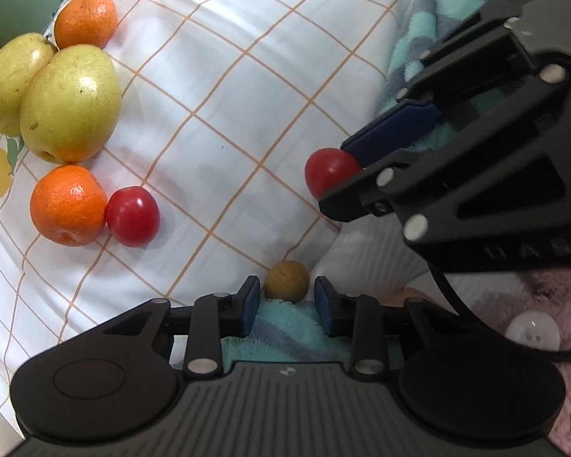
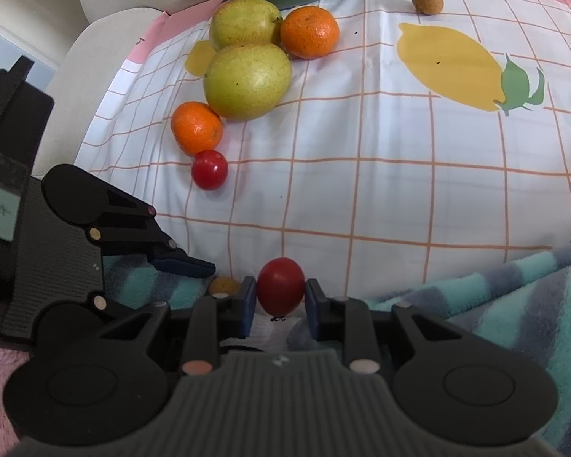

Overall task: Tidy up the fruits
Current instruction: 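Grasp the red cherry tomato with the right tool while the left tool grasps the brown fruit, then carry the tomato and brown fruit into the green colander with both tools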

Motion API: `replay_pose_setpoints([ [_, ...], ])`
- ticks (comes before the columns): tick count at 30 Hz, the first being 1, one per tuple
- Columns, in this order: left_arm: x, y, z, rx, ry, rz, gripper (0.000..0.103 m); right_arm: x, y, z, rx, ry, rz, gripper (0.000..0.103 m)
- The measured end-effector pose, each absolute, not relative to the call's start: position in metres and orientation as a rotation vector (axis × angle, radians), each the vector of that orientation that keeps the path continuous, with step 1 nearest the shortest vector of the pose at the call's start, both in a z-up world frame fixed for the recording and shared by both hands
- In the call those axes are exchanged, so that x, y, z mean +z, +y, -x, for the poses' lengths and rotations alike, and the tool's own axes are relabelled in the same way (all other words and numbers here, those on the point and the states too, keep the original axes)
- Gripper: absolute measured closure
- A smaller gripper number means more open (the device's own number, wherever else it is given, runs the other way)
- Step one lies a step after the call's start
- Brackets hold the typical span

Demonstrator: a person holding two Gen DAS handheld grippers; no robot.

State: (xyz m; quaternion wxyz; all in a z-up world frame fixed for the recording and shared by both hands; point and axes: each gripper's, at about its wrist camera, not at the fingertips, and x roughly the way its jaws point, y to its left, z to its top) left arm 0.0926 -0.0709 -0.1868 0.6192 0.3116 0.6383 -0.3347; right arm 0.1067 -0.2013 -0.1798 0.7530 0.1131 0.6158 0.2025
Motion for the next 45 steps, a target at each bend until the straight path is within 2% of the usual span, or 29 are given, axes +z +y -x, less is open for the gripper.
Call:
replay_pose_setpoints([
  [6,-0.191,-0.080,-0.099,-0.761,1.480,-0.704,0.074,-0.181,-0.200,-0.107,0.442,1.345,-0.236,0.079],
  [17,-0.175,-0.072,-0.087,-0.700,1.365,-0.654,0.075,-0.176,-0.197,-0.104,0.445,1.321,-0.195,0.079],
  [45,-0.064,-0.020,-0.098,-0.422,1.051,-0.333,0.075,-0.124,-0.200,-0.090,0.394,1.104,-0.075,0.079],
])
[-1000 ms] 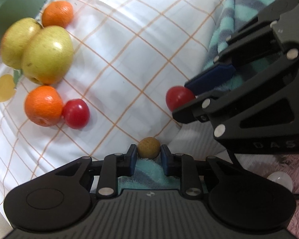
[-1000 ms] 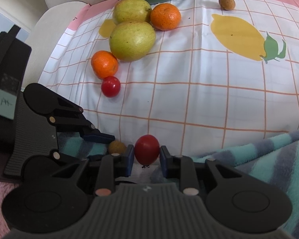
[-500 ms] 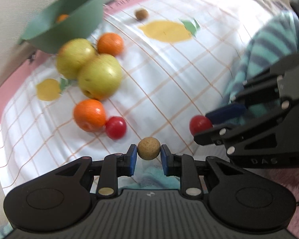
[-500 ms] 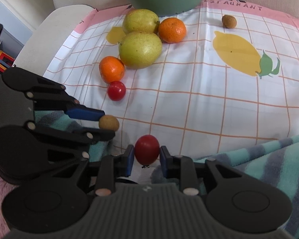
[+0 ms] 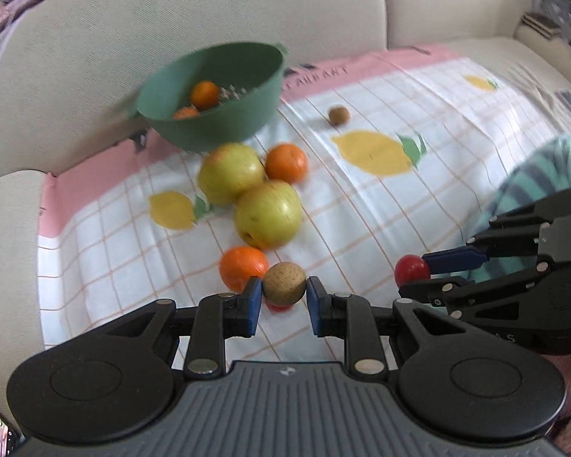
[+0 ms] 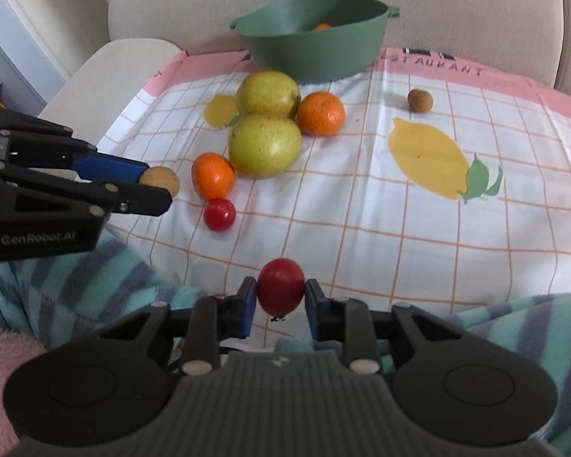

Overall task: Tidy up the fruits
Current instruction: 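Carry the tomato and brown fruit into the green colander with both tools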

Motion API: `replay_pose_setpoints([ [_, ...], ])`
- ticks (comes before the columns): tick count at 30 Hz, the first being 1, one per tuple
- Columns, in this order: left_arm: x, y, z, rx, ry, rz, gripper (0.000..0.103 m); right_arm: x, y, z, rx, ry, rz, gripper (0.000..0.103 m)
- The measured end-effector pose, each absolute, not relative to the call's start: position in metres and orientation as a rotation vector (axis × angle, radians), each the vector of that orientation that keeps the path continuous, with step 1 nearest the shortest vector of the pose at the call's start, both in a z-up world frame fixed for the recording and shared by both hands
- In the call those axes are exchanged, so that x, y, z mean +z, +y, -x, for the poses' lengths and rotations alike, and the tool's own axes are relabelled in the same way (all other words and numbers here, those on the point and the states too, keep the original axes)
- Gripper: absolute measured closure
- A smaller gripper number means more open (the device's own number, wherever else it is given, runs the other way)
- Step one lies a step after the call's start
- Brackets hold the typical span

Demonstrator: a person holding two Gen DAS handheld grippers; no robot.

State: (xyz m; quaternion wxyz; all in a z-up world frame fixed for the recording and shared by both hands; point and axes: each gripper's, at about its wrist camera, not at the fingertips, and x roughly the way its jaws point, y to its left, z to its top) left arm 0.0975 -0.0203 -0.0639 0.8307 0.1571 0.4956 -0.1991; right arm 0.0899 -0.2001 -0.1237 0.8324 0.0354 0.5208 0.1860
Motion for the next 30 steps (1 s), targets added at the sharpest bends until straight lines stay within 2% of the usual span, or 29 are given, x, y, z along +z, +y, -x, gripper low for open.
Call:
replay_pose_setpoints([
  [8,-0.038,-0.018,-0.120,-0.388,0.995,-0.288,0.075,-0.092,-0.205,-0.112,0.392,0.985,-0.044,0.079],
  [18,-0.013,0.003,-0.172,-0.382,0.962,-0.102,0.075,-0.052,-0.195,-0.175,0.449,0.857,0.031,0.079],
  [30,-0.020,0.000,-0.265,-0.390,0.995,0.023,0.075,-0.056,-0.175,-0.267,0.455,0.829,0.128,0.079],
])
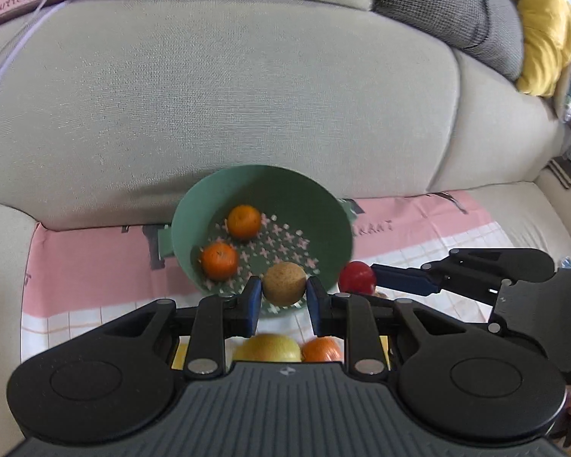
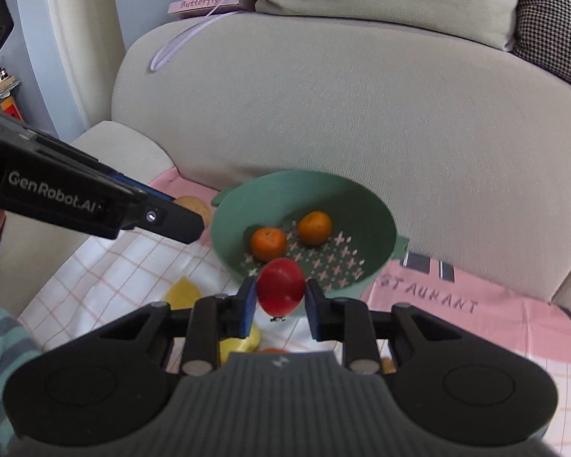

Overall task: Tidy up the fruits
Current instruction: 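Carry the tomato and brown fruit into the green colander with both tools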

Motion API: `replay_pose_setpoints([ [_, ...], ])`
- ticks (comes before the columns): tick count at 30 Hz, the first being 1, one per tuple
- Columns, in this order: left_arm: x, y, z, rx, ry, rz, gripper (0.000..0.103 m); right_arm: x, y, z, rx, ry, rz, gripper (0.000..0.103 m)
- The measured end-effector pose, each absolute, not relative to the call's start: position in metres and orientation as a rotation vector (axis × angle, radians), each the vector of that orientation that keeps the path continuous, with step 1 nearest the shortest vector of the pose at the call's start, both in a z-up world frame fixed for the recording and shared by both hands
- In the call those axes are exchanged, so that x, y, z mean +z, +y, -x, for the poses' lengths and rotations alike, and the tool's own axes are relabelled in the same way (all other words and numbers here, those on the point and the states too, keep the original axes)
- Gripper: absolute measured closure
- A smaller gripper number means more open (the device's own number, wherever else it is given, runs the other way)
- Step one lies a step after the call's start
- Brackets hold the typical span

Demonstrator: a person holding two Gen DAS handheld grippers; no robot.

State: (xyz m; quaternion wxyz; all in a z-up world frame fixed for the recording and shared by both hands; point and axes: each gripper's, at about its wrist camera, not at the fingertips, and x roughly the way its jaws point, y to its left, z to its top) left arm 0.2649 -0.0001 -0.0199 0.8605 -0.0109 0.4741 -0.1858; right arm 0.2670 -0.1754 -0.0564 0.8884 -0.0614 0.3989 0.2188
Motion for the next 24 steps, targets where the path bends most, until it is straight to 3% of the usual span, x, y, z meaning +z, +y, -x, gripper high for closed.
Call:
replay_pose_setpoints([
  [24,-0.127,-0.017,-0.344,-0.338,1.252,0.085,0.075,-0.141,-0.143,-0.361,0.566,1.080,0.323,0.079],
])
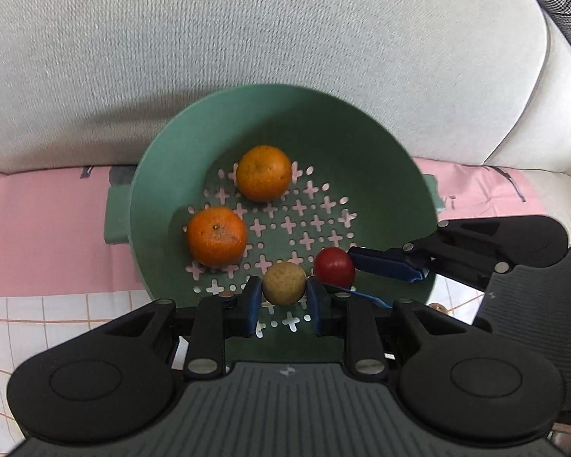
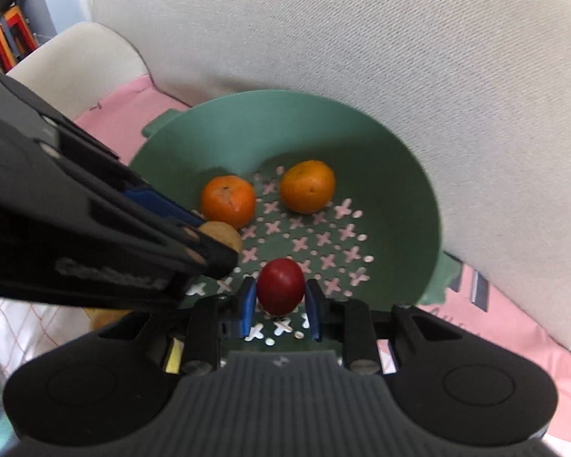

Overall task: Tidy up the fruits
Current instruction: 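Carry the tomato and brown fruit into the green colander with both tools, then open both tools to release the fruits and withdraw over the cloth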

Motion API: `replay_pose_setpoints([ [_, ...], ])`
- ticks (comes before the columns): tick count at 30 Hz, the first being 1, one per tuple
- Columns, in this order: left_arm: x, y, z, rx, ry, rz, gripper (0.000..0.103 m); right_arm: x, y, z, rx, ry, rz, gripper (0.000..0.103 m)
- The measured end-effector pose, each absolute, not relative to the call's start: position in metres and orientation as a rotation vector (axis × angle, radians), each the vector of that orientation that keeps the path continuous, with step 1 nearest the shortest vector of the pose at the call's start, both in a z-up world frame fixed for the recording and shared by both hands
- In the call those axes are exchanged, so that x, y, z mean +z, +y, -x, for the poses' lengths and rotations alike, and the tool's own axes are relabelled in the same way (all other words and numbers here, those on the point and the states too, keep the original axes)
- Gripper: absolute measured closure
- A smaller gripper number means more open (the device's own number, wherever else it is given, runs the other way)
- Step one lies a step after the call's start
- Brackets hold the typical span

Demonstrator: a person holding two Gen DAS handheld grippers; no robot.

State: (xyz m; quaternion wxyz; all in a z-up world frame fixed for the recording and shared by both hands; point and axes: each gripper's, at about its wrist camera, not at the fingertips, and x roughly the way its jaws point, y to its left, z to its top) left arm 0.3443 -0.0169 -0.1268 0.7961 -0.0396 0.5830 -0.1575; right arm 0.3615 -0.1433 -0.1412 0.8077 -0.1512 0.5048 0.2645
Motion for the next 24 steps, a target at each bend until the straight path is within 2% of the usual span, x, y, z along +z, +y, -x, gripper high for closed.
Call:
replay_pose_setpoints([
  [7,-0.1310,-0.0174,-0.3469,-0.331,1.267,0.067,0.075,-0.1449,-0.1345,-0.3691,0.580,1.162,0.360,0.079],
  [19,-0.1324,-0.0202,-0.3485,-0.312,1.279,0.044,0.075,-0.1468,-0.1339,-0.3677,0.566,1.183,0.373,0.079],
  [24,-0.1284,-0.0190,-0.3468,-0.316,1.272,0.041,0.068,-0.1478,-0.1362,-0.3720,0.553,1.195,0.342,0.078],
])
